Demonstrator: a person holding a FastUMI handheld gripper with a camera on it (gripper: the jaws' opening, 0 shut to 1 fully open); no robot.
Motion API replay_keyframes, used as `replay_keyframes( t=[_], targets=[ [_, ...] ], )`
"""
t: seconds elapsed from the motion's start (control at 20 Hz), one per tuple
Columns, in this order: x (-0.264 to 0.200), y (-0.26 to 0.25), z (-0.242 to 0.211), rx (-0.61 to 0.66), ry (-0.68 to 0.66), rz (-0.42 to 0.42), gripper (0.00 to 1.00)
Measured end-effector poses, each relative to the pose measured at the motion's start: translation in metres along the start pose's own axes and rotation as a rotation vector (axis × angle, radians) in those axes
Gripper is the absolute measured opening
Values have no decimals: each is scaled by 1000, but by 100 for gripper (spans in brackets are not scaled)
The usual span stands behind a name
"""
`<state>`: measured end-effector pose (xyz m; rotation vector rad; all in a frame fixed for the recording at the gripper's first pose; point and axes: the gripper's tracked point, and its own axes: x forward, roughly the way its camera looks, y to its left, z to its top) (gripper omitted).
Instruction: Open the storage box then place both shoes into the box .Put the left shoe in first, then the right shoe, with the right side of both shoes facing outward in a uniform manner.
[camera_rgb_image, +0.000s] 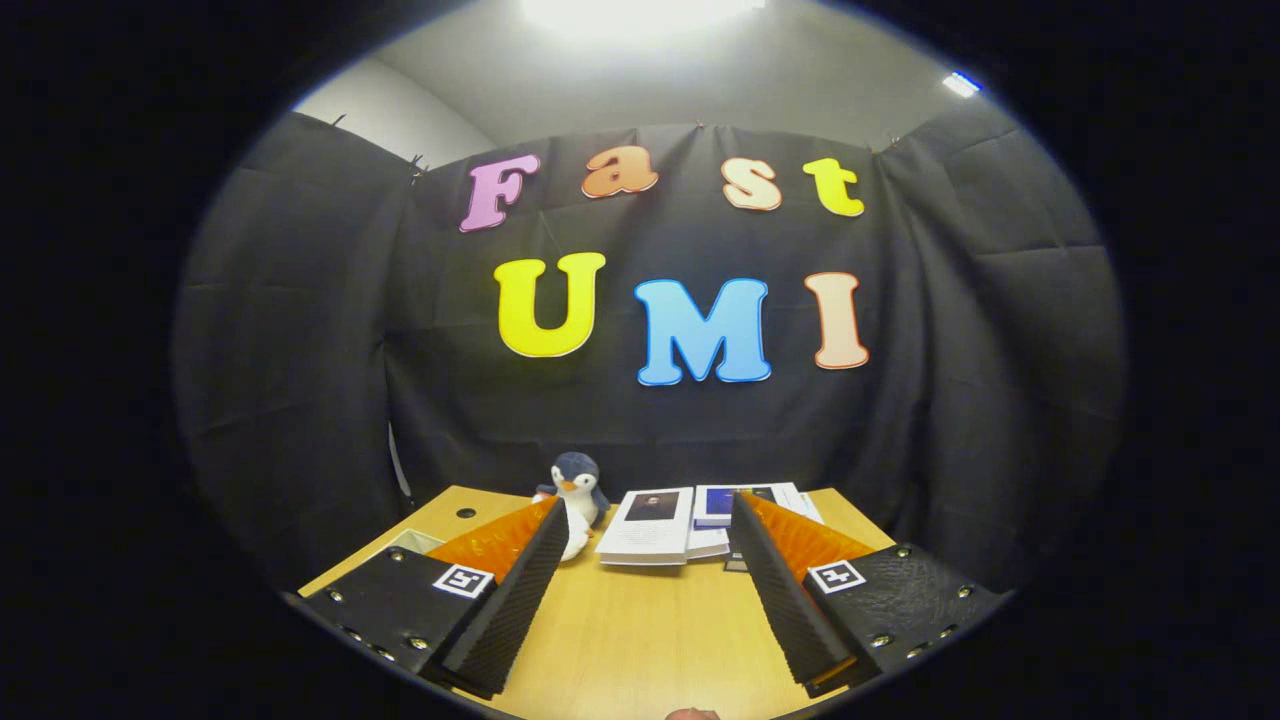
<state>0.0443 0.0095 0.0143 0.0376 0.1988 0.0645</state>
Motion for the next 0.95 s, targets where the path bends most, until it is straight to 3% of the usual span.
replay_keyframes(
  t=[0.5,0.95],
  targets=[
    [-27,-63,3,16,-79,-124,99],
    [-28,-71,9,40,-108,-136,99]
  ],
)
